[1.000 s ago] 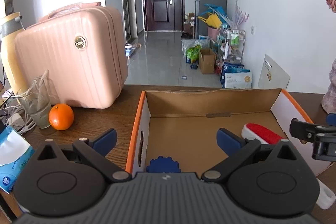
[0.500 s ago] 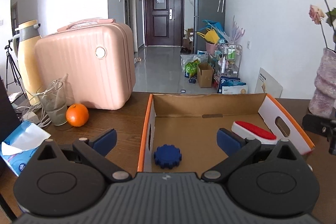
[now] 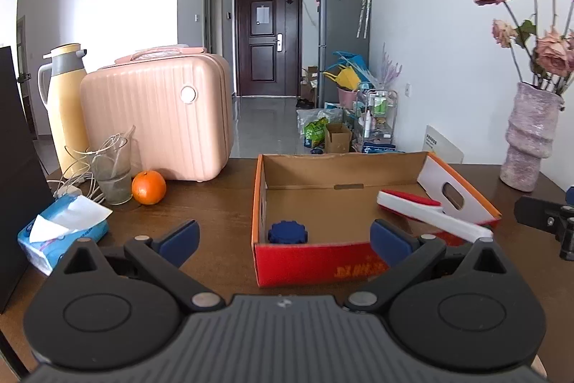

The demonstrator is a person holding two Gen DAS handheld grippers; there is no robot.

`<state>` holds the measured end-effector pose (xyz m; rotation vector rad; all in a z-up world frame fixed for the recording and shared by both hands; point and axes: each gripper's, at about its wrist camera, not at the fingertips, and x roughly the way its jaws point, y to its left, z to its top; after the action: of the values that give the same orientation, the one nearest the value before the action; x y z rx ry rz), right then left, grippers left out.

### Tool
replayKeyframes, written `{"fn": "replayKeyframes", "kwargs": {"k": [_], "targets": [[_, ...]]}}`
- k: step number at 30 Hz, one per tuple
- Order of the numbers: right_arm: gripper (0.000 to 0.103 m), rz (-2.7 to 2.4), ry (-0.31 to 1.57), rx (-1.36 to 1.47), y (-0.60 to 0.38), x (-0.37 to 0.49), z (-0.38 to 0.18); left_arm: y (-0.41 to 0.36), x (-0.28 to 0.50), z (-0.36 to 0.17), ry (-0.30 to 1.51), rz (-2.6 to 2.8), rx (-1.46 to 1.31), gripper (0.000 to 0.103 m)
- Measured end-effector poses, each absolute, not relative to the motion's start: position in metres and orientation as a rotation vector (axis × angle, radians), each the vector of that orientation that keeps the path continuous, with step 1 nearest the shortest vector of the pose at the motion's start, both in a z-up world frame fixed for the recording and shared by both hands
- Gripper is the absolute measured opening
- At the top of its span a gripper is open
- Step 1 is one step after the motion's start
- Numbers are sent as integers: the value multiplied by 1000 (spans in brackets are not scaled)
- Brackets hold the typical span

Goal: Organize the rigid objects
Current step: 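Move both tools back toward the remaining items on the table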

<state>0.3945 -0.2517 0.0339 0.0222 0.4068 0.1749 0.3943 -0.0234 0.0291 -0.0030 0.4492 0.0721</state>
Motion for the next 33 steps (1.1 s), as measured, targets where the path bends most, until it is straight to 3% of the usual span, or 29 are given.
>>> {"fn": "replayKeyframes", "kwargs": {"k": [20,33], "targets": [[99,204,388,-9,-231,295,16,-9,297,14,459,19,5,103],[99,158,455,31,-232,294,-19,-9,295,-16,525,2,-17,103]]}}
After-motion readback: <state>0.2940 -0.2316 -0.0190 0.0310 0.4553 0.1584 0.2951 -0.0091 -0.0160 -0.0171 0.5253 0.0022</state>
